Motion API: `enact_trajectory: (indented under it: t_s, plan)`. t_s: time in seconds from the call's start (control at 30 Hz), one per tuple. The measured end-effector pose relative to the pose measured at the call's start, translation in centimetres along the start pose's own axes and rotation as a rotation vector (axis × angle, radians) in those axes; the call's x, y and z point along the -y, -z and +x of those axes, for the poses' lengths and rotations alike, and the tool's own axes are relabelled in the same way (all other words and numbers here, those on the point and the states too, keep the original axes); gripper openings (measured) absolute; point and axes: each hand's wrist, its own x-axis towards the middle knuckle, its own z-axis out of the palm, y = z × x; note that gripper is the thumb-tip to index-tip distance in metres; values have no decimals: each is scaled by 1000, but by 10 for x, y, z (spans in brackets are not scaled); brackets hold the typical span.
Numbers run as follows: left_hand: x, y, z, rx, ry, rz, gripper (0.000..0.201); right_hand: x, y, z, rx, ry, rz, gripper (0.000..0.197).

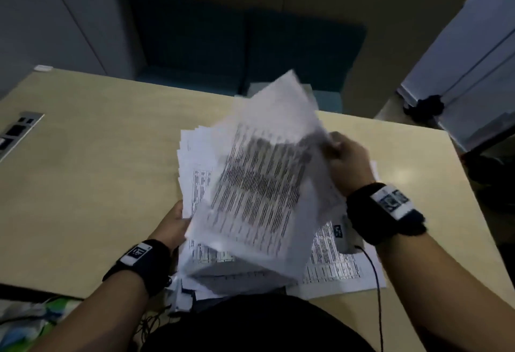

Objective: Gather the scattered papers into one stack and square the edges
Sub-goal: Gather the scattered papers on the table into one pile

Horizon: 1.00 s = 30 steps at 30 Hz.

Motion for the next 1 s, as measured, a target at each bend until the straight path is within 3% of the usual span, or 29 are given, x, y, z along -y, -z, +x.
enact_trajectory:
  t_s: [0.13, 0.23, 0.4, 0.47, 0.57, 0.67, 0.8, 0.93, 1.0]
  plan:
    - [-1, 6, -1, 1, 34, 27, 68, 6, -52, 3, 321, -5, -88, 13]
    - [13, 11, 3, 59, 24, 92, 76, 8, -76, 7, 394, -45, -137, 12]
    - [37, 19, 22, -18, -25, 80, 59, -7, -80, 10, 529, -196, -57, 58]
    - [38, 16, 25, -24, -32, 68, 51, -23, -73, 6, 491, -303, -36, 57]
    - [39, 10, 27, -117, -59, 144, 41, -44, -65, -10, 325, -463, -83, 39]
    - [38, 5, 27, -166, -64, 160, 44, -51, -76, -37, 413, -494, -113, 32]
    - [42, 8, 31, -128, -54, 198, 51, -38, -97, -65, 489, -390, -24, 26]
    - [44, 17, 33, -52, -24, 208, 65, -47, -90, -62, 425, -490, 178, 32]
    - [44, 16, 35, -51, -30, 157, 65, -67, -73, -60, 263, -581, -16, 51]
